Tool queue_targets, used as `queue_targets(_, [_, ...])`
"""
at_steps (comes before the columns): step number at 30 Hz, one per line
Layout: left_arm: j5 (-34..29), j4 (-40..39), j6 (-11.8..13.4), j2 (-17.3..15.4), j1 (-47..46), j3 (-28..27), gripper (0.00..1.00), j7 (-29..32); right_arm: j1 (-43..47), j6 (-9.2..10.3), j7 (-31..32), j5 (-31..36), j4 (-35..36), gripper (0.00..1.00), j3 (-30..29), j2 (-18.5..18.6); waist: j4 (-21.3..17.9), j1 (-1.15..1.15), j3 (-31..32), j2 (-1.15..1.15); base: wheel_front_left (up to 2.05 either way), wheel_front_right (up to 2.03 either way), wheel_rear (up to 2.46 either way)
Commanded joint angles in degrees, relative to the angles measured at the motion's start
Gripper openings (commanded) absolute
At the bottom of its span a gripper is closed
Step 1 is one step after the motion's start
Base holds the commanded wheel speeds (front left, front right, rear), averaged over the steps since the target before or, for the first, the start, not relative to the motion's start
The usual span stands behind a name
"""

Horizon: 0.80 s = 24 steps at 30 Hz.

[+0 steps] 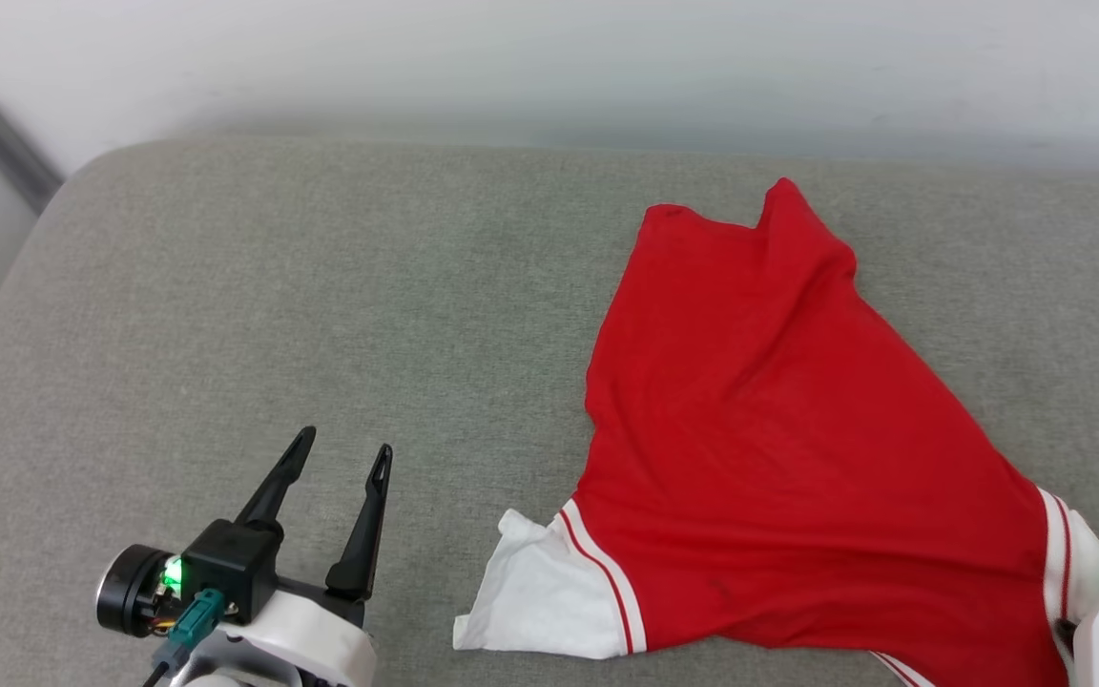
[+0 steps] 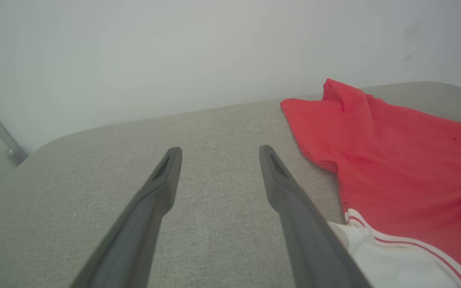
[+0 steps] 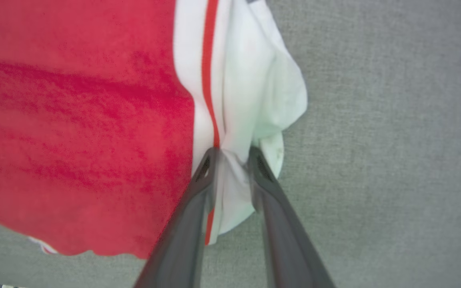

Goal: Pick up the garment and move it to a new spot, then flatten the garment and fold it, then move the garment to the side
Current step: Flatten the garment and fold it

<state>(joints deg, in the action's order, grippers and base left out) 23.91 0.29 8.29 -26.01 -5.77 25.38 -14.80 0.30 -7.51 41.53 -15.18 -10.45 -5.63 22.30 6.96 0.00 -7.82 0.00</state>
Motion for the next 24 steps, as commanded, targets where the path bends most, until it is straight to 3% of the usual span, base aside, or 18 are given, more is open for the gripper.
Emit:
queue_targets(1, [0.3,0.2,-0.2,-0.1,0.8,0.0,1.0,-0.1,0.9,0.04,-1.0,-0.4,0.6,1.0,0.2,-0.5,-0.6,0.0,0.6,0.0,0.0,0.0,0.0])
queue_targets(10, [5.0,-3.9,-1.2,-1.1,6.0,-0.2,1.0,2.9,2.2,0.04,-15.0,-6.5,12.7,1.0,-1.0,-2.2,-3.7,0.0,2.2,0.0,0.0,0.0,0.0])
queue_targets(15, [9.5,-8.1,-0.4,-2.7,9.9,0.2,1.0,11.2,3.6,0.03,-24.9,-8.8,18.2,1.0,-2.4,-3.5,-4.6,0.0,1.6,0.0,0.0,0.0,0.0])
queue_targets(20, [13.2,-12.2,-0.8,-5.8,12.1,3.5,1.0,24.1,4.0,0.03,-32.3,-9.1,18.8,1.0,-3.7,-5.3,-5.4,0.0,1.1,0.0,0.0,0.0,0.0])
queue_targets(24, [11.9,-12.8,0.3,-7.4,10.7,5.3,1.0,29.9,3.0,0.03,-35.7,-8.4,18.4,1.0,-2.7,-5.7,-6.5,0.0,0.3,0.0,0.0,0.0,0.0])
